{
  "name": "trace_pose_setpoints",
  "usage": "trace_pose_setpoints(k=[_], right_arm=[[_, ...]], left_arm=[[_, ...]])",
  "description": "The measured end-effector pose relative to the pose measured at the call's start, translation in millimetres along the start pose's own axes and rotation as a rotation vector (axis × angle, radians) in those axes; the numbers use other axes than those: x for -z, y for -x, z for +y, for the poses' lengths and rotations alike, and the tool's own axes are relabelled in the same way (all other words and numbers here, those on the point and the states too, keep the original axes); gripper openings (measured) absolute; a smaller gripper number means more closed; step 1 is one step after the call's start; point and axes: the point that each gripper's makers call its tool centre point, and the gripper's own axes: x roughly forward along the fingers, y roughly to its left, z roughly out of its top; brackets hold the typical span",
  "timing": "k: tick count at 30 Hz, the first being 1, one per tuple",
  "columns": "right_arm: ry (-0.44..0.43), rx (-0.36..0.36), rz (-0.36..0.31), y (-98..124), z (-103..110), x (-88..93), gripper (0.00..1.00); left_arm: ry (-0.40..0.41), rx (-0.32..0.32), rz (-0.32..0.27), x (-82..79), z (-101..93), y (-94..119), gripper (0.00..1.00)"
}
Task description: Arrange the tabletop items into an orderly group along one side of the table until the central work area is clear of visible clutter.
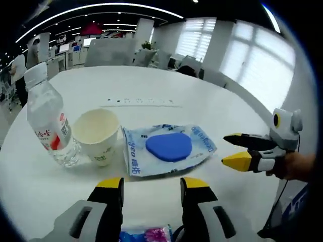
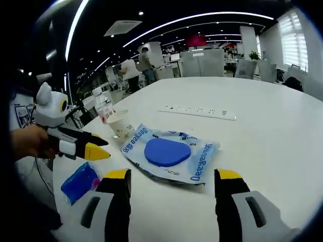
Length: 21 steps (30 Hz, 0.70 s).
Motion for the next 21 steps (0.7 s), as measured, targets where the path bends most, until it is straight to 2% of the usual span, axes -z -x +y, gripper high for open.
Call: trace_pose_setpoints(k=[2,8,10,13,14,16,18,21], right_arm=[[0.025,-0.03,-0.007,5,9,-3.6,0.7],[0.081,-0.113,-0.006,7,31,-7.4,0.76],[0.104,-0.136,0.001,6,38,-7.5,0.77],[0.134,-0.211,0.016,4,55,-4.9,0.82],[0.141,-0.214,0.016,4,56,-4.8,0.82],[0.204,-0.258,0.02,4,75,-3.4,0.82],[0.219,-0.276,0.032,1,83,-3.7,0.81],[0.267,-0.336,0.045,-2,106,-4.0,0.8]], left_arm=[[-0.004,-0.014,-0.011,1.2,-4.5,12,0.49],[0.006,-0.035,-0.038,9.1,0.2,33,0.53],[0.001,-0.033,-0.089,8.3,-1.1,43,0.55],[0.004,-0.048,-0.093,20.4,1.2,57,0.58],[0.003,-0.052,-0.094,21.7,1.7,59,0.58],[0.017,-0.072,-0.097,33.5,7.8,73,0.58],[0.042,-0.09,-0.1,40.1,10.3,82,0.59],[0.07,-0.116,-0.11,52.0,11.8,98,0.62]])
